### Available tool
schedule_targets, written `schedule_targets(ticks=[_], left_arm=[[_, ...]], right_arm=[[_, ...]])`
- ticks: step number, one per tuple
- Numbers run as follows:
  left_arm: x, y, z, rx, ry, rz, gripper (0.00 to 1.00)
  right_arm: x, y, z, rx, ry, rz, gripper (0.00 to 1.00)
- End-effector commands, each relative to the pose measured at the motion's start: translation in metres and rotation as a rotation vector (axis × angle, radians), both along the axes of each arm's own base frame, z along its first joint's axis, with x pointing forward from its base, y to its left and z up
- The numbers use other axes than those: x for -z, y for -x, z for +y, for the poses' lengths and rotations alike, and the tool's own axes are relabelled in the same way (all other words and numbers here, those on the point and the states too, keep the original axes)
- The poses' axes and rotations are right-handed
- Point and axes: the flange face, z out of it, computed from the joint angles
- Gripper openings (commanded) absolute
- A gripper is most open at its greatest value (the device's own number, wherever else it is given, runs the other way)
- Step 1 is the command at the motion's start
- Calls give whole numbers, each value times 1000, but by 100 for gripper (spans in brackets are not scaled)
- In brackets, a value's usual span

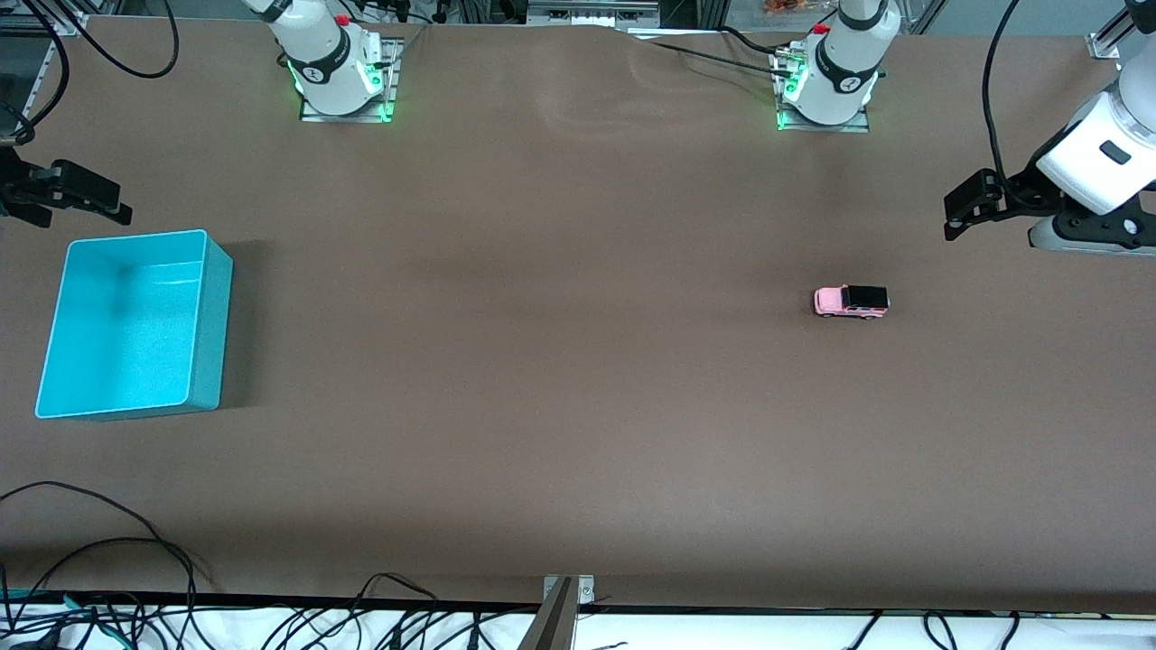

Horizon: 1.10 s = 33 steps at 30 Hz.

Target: Wind and store pink jeep toy

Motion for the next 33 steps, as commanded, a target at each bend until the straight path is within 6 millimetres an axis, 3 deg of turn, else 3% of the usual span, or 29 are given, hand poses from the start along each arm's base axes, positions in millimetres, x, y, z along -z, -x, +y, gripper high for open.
schedule_targets(ticks=[1, 24, 33], left_arm=[[-9, -2, 3, 24, 17, -3, 100], [-7, -3, -1, 16, 18, 0, 100], [-5, -5, 14, -7, 17, 8, 100]], right_arm=[[-8, -2, -1, 31, -11, 2, 100], [-7, -3, 7, 31, -4, 0, 100], [-7, -2, 7, 29, 8, 3, 100]])
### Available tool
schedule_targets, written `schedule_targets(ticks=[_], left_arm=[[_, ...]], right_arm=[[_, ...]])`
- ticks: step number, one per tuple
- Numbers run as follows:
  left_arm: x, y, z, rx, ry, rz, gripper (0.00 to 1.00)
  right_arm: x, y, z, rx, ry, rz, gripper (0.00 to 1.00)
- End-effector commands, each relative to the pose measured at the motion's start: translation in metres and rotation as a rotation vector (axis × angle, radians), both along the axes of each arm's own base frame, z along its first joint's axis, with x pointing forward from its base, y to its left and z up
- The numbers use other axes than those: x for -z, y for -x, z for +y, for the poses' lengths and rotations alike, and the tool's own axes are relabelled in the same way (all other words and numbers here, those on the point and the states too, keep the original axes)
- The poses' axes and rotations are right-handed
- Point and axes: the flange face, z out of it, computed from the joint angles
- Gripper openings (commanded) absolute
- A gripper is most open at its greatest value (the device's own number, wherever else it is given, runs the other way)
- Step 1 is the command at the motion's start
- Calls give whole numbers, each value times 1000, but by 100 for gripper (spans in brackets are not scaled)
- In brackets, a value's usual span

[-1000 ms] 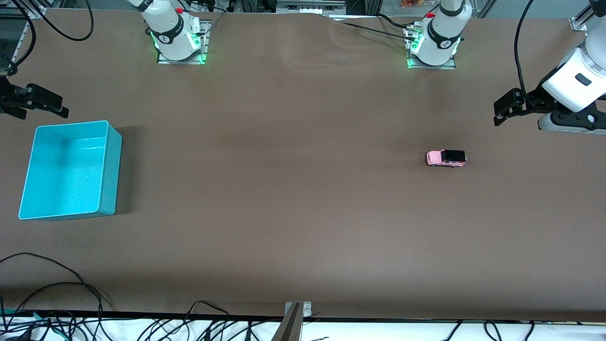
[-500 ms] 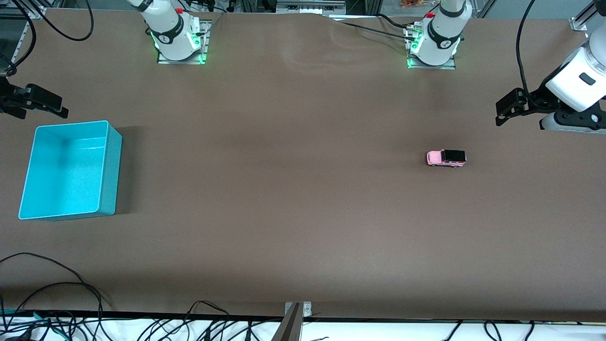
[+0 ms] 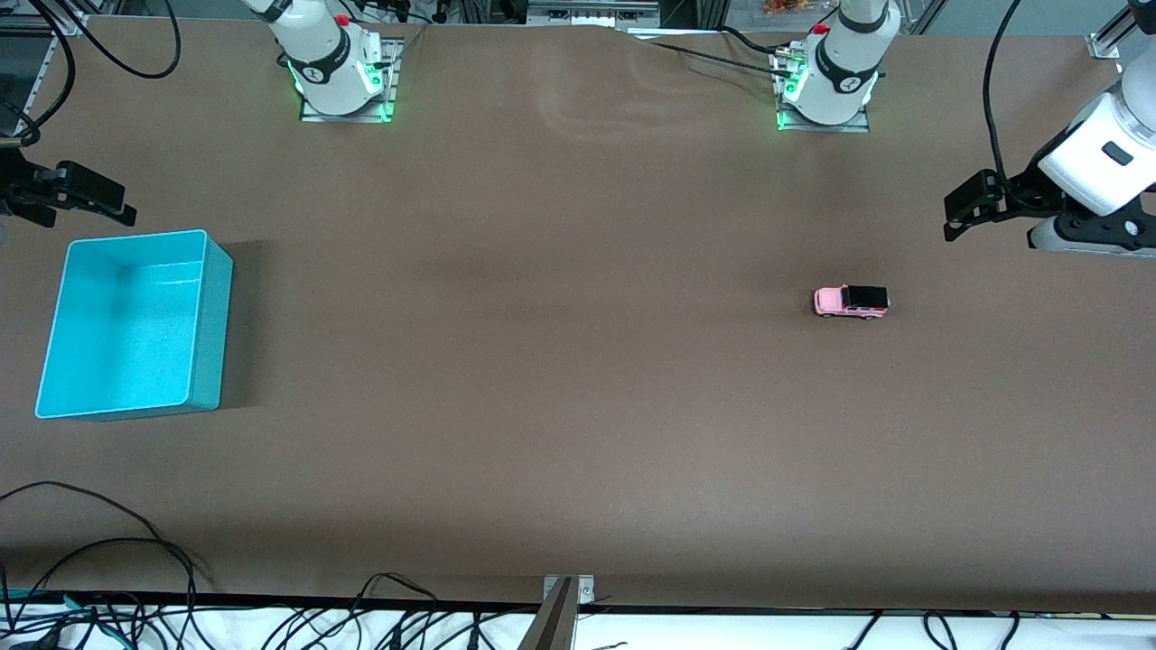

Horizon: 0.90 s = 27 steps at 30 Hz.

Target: Wind and store pink jeep toy

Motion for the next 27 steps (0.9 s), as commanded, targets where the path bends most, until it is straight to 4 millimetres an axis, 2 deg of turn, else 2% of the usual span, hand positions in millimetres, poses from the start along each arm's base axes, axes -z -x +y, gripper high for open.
schedule_targets(ticks=[1, 12, 20, 27], left_arm=[[-5, -3, 8, -1, 8, 7, 100], [-5, -3, 9, -2, 8, 7, 100], [3, -6, 13, -11, 9, 22, 100], [17, -15, 40, -51, 14, 45, 100]], right_arm=[[-6, -2, 0, 9, 7, 3, 100], [-6, -3, 0, 6, 28, 1, 100], [-6, -3, -1, 9, 29, 1, 100], [-5, -3, -1, 10, 30, 1, 100]])
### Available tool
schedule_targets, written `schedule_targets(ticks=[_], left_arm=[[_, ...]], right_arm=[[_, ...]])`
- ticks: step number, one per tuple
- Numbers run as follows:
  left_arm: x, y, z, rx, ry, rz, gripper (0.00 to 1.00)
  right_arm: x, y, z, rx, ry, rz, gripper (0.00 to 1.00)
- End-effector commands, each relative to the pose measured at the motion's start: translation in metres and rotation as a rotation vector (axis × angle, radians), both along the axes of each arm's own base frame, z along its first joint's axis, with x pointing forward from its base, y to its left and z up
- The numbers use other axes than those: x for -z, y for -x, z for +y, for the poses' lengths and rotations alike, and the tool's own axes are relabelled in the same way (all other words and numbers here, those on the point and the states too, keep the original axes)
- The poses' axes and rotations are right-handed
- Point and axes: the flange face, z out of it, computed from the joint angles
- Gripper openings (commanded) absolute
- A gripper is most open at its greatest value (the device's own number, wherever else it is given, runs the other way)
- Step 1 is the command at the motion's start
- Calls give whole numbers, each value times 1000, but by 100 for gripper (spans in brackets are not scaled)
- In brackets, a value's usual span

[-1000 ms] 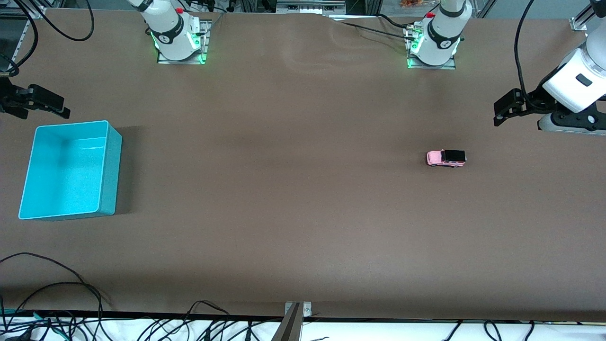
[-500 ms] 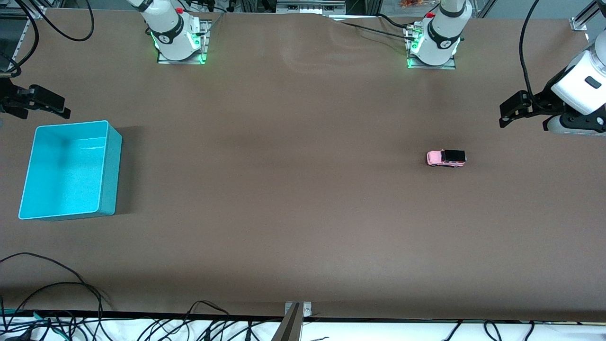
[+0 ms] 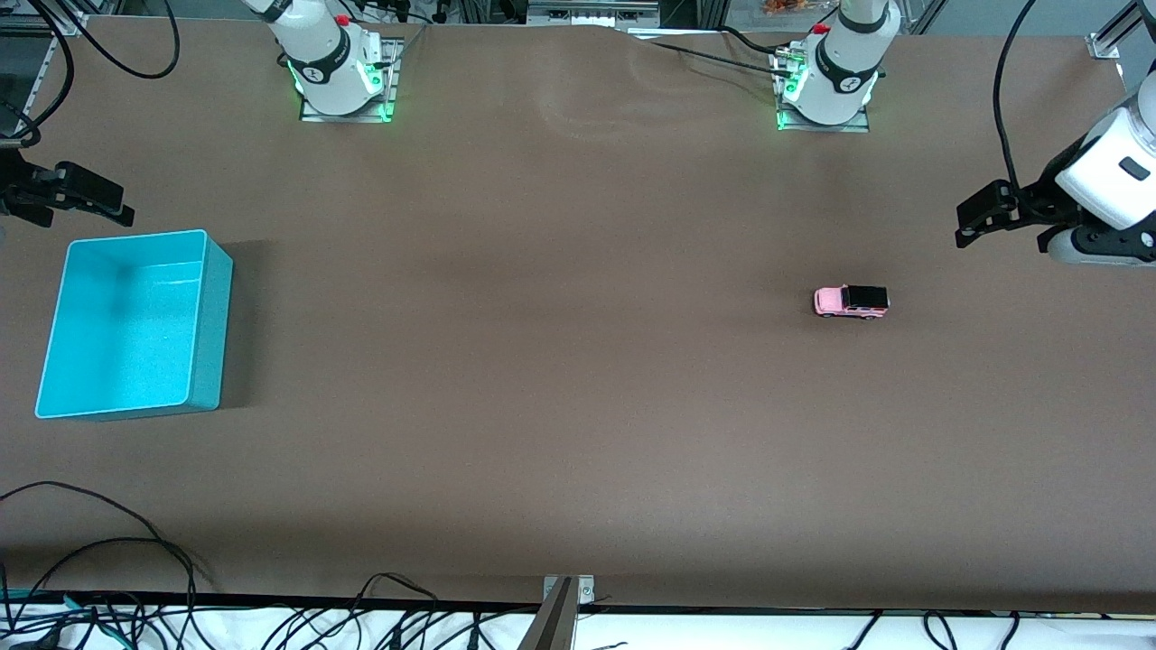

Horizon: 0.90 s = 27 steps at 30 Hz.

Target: Wind and store pink jeep toy

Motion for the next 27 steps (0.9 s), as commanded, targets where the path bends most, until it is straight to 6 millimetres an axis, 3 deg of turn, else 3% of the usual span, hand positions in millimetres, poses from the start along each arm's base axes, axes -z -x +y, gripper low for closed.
schedule_targets(ticks=[1, 9, 18, 27], left_arm=[[8, -9, 24, -23, 13, 27, 100], [12, -11, 31, -34, 13, 36, 100], [35, -19, 26, -20, 20, 77, 100], [43, -20, 32, -37, 20, 92, 100]], right_arm=[[-5, -3, 0, 9, 18, 0, 100], [-2, -5, -1, 6, 18, 5, 100], [-2, -5, -2, 6, 20, 3, 100], [-2, -5, -2, 3, 19, 3, 100]])
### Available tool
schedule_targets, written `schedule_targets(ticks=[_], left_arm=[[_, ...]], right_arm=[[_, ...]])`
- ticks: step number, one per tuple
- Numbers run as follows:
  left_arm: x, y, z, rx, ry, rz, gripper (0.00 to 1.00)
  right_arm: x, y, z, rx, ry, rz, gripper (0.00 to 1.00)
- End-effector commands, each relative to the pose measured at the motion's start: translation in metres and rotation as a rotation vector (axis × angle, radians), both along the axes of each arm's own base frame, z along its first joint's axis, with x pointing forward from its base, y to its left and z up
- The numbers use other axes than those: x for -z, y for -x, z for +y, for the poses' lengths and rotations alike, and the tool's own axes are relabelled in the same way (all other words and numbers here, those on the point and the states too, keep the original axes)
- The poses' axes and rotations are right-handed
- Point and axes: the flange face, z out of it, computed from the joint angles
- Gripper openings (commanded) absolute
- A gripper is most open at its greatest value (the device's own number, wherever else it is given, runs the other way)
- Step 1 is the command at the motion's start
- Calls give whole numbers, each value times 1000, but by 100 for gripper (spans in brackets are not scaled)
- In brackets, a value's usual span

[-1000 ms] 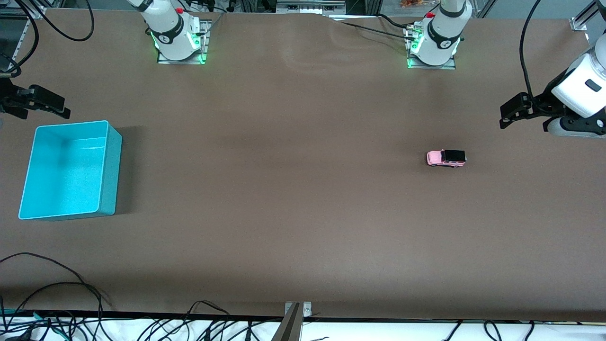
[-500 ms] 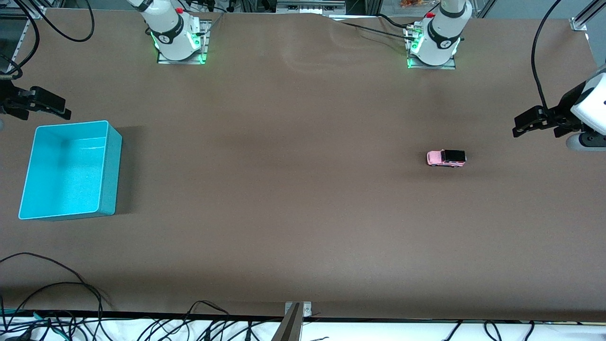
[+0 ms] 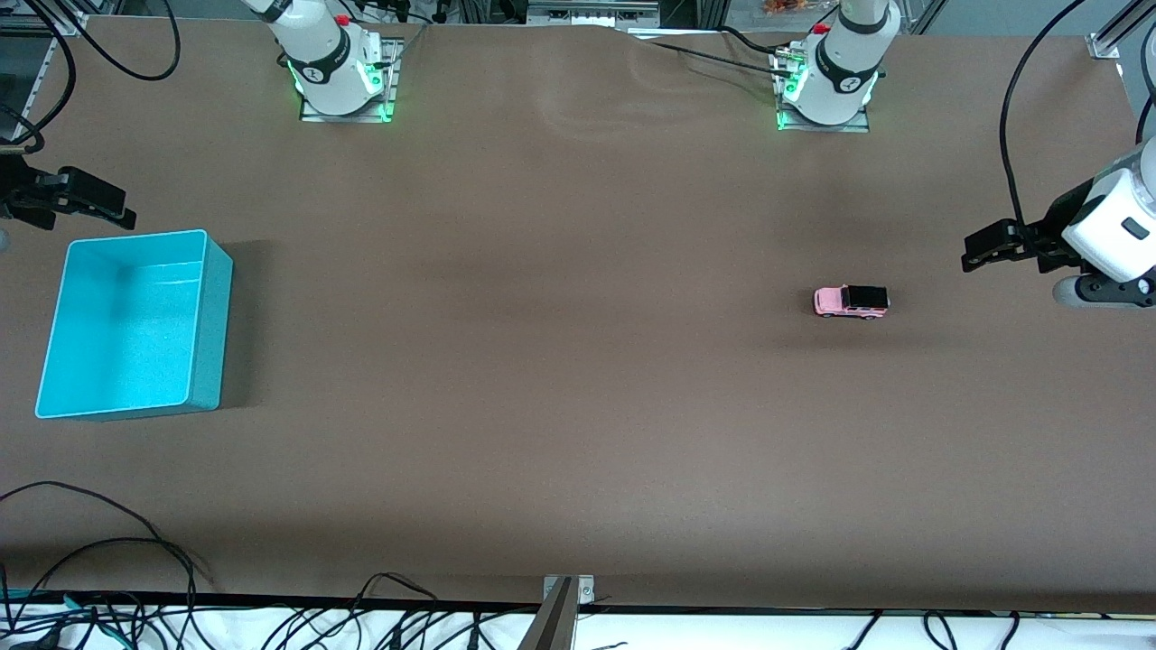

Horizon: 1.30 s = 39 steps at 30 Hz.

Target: Wind and store pink jeep toy

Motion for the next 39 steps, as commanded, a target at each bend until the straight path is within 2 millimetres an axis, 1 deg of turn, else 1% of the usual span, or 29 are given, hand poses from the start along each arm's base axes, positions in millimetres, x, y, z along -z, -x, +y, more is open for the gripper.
schedule_targets(ticks=[1, 8, 9, 13, 14, 19, 25, 33, 39], left_arm=[[1, -1, 4, 6, 11, 18, 100], [17, -8, 4, 6, 16, 44, 100], [22, -9, 6, 8, 15, 47, 100], [40, -8, 4, 5, 13, 64, 100], [62, -8, 3, 8, 5, 58, 100], [82, -7, 5, 20, -33, 56, 100], [125, -4, 4, 32, -46, 32, 100], [181, 8, 4, 38, -41, 2, 100], [215, 19, 5, 38, -36, -27, 100]], right_arm=[[-7, -2, -2, 2, 17, -4, 100], [-4, -4, -4, 6, 17, 0, 100], [-4, -4, -4, 6, 17, 0, 100], [-4, -4, -4, 6, 17, 0, 100], [-4, -4, -5, 6, 17, 0, 100], [-4, -4, -5, 6, 17, 0, 100], [-4, -4, -5, 6, 17, 0, 100], [-4, -3, -10, -3, 18, 0, 100], [-4, -4, -8, -2, 16, 0, 100]])
